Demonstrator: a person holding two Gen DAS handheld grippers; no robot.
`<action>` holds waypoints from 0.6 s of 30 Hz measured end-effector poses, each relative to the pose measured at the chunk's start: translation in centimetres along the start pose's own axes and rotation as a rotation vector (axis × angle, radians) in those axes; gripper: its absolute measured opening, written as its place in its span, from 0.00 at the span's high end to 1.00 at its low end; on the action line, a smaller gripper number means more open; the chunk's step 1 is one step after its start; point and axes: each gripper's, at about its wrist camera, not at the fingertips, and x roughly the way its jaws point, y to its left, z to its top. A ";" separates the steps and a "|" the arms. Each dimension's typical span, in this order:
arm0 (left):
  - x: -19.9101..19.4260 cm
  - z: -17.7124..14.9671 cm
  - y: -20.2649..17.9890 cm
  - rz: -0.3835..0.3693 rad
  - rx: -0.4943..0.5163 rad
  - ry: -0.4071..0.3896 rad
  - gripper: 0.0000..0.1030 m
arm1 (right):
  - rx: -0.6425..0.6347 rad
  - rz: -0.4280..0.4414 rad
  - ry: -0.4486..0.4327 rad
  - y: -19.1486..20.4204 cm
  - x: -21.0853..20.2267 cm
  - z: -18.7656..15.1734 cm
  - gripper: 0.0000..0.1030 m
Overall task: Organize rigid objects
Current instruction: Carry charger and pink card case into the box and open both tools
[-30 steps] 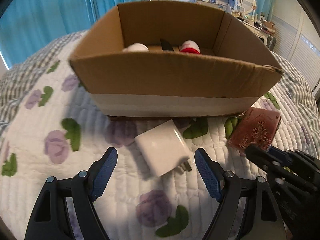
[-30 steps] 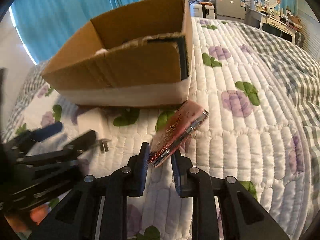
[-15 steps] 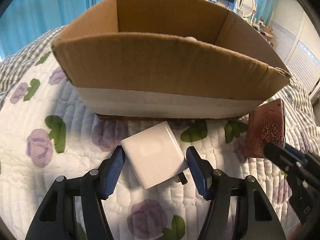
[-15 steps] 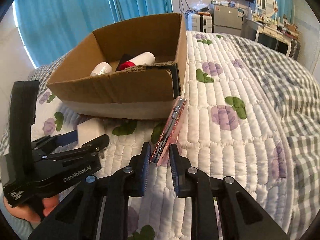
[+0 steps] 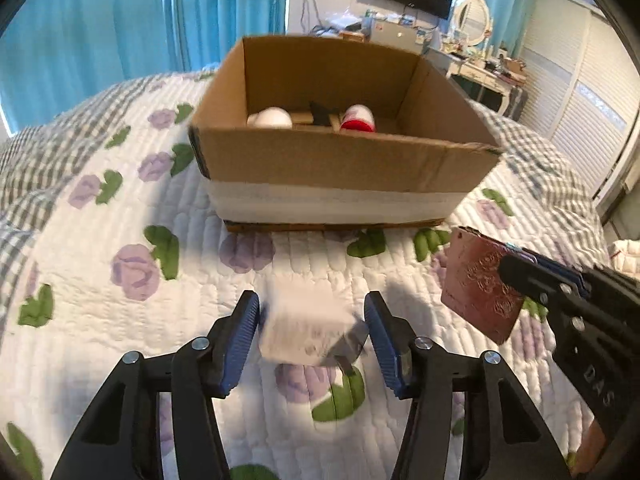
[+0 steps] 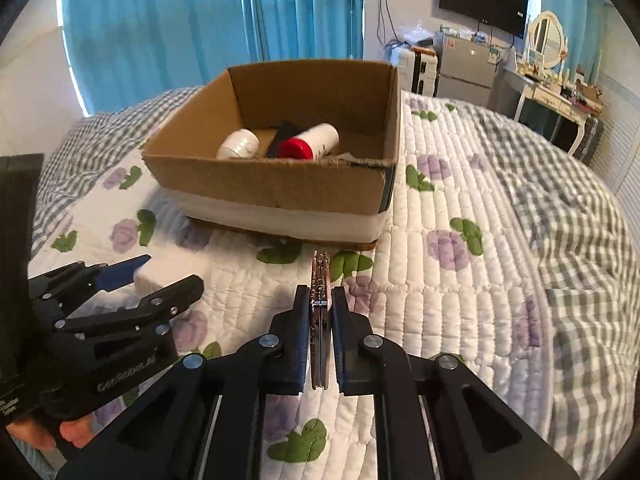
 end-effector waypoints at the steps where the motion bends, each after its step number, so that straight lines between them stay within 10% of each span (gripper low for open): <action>1: -0.6 0.0 0.0 -0.006 0.005 -0.008 0.48 | -0.001 0.001 -0.006 0.1 -0.4 0.1 0.91; 18: -9.9 6.7 -0.3 -0.079 0.048 -0.198 0.49 | -0.054 0.009 -0.180 1.5 -8.7 6.7 0.91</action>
